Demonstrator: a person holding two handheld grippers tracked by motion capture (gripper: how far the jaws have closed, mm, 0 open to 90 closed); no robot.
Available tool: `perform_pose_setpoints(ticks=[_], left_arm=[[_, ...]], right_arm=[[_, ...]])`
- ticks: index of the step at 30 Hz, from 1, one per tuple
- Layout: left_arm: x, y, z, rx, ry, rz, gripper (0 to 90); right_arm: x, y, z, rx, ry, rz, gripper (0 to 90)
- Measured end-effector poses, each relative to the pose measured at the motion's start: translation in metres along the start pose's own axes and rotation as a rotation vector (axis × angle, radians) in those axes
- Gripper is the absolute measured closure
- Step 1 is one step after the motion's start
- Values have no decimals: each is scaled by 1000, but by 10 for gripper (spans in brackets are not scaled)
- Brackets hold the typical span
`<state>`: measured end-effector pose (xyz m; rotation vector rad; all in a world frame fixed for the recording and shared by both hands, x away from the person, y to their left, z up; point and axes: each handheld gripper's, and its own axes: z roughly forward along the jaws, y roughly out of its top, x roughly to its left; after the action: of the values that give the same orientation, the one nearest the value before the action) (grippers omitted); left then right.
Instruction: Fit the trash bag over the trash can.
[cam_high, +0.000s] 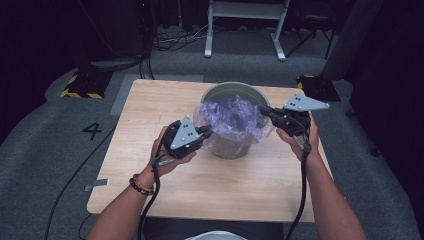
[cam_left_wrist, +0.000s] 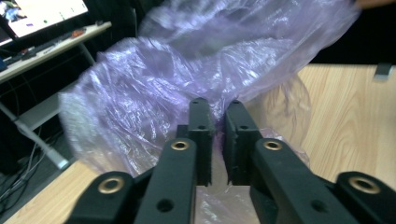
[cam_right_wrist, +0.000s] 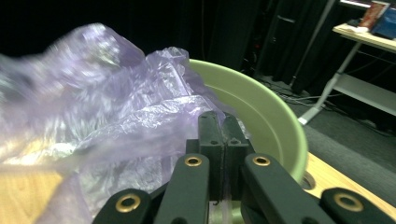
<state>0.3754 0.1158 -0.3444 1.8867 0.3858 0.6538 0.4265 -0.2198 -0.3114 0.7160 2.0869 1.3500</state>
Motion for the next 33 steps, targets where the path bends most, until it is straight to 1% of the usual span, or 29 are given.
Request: perform_pose_setpoints(ticks=[1,2,3,4,5,6,7,8,9,11,12,13,14,16,17,19,20,21,22,23,24,26,27,28,29,30,31,32,33], left_arm=[[5,1,-4,-15,3,-21,845],[5,1,-4,-15,3,-21,845],[16,3,-12,-42,8,-62,849],[16,3,-12,-42,8,-62,862],[24,5,-15,-49,37,-74,873],[24,5,-15,-49,37,-74,875],[33,7,-16,-43,44,-87,876],[33,7,-16,-43,44,-87,876],[41,9,-14,-33,63,-91,876],[48,11,-10,-23,61,-94,882],[48,11,-10,-23,61,-94,885],[54,12,-4,-1,81,-81,885],[56,12,-1,5,79,-82,885],[59,12,2,4,76,-82,877],[62,12,5,-9,65,-94,877],[72,12,12,-21,81,-98,825],[72,12,12,-21,81,-98,788],[79,9,15,-45,53,-133,774],[79,9,15,-45,53,-133,750],[84,8,20,-29,51,-137,731],[84,8,20,-29,51,-137,699],[92,5,28,20,37,-161,616],[94,3,31,29,25,-170,594],[96,2,34,46,24,-173,554],[98,0,36,60,34,-181,542],[98,0,36,60,34,-181,555],[103,-5,39,85,5,-196,568],[105,-7,41,97,10,-199,583],[107,-10,43,105,1,-203,633]], right_arm=[[-2,-1,0,1,-7,-1,900],[-3,-1,0,4,-16,1,900],[-4,-2,0,6,-27,1,900],[-4,-2,0,6,-27,1,900],[-8,-5,0,11,-37,12,900],[-8,-5,0,11,-37,12,900],[-11,-9,1,28,-63,4,900],[-11,-9,1,28,-63,4,900],[-17,-14,1,36,-73,23,900],[-22,-18,2,42,-97,28,900],[-22,-18,2,42,-97,28,900],[-27,-21,2,42,-110,41,900],[-29,-22,2,44,-124,38,900],[-31,-23,3,45,-129,45,900],[-33,-24,4,43,-127,56,899],[-36,-28,6,44,-152,45,898],[-36,-28,6,44,-152,45,898],[-39,-32,7,44,-161,54,897],[-41,-34,7,38,-155,69,896],[-43,-35,8,38,-156,75,897],[-44,-37,9,38,-159,79,894],[-47,-40,10,38,-162,94,893],[-49,-41,11,37,-166,97,892],[-50,-42,12,39,-164,104,892],[-52,-44,13,43,-169,111,893],[-52,-44,13,43,-169,111,893],[-55,-46,14,43,-173,122,893],[-56,-48,15,43,-173,131,893],[-57,-49,16,46,-176,134,893]])
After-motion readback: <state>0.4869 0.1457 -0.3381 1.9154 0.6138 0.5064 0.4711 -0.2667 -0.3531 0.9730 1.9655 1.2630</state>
